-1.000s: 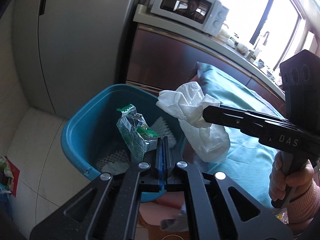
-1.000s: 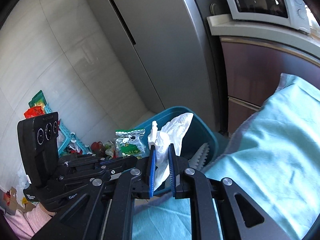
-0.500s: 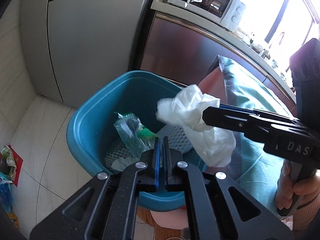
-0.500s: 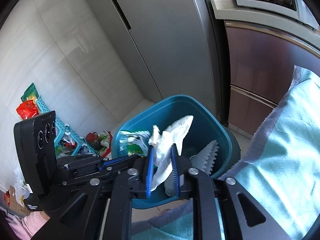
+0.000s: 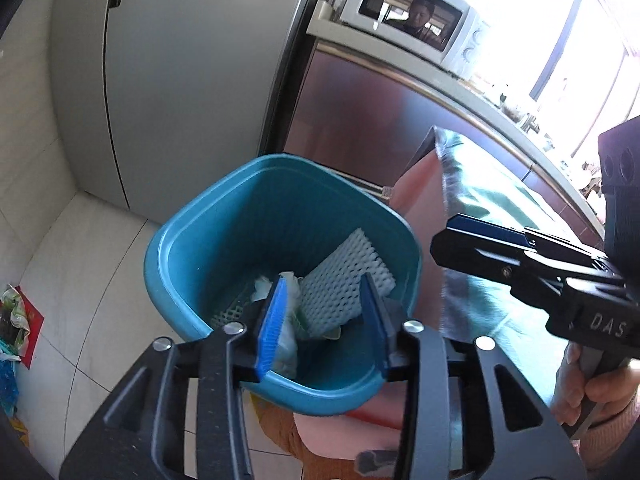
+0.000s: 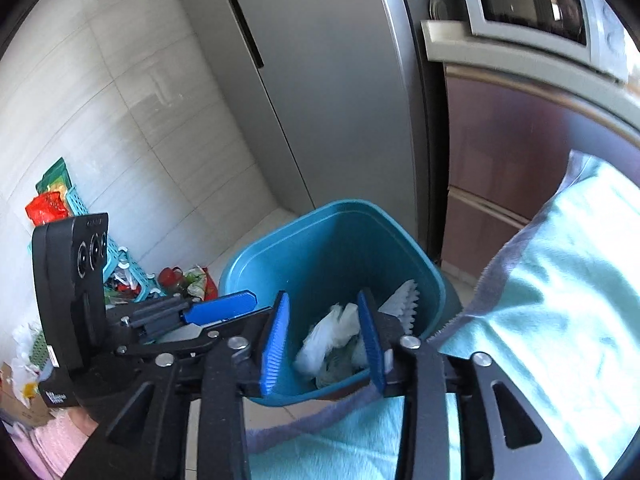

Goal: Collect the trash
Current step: 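Swing both tools back over the table toward the paper cup and snack bag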

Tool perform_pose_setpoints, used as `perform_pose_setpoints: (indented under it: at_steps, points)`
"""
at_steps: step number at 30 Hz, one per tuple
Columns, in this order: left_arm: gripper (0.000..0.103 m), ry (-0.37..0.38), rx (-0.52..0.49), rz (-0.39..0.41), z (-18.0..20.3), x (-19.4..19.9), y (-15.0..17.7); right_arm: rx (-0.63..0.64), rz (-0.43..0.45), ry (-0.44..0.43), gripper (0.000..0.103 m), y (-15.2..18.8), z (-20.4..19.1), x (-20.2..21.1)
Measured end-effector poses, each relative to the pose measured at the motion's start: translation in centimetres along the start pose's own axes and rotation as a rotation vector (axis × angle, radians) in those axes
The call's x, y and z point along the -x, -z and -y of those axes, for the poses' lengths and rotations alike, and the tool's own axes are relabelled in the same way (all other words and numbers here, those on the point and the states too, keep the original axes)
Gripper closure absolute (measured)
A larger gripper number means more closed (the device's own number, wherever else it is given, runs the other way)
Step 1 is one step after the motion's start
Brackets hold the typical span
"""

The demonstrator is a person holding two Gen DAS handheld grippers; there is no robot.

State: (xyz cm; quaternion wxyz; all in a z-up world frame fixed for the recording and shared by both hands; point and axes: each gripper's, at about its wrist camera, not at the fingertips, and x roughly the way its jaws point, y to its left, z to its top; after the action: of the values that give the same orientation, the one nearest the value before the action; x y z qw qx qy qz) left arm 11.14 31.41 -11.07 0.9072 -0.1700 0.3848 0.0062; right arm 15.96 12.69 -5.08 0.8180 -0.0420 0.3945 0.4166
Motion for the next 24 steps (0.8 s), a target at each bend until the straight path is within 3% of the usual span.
perform_pose_setpoints:
  at_steps: [13,24]
  points:
    - [0.051,0.015,-0.111,0.086,5.6,3.5,1.8,0.080,0.103,0.081,0.057,2.8,-0.2,6.6]
    - [0.049,0.179,-0.258,0.030,14.2,3.0,4.2,-0.056,0.165,0.179,0.056,8.0,5.4,14.9]
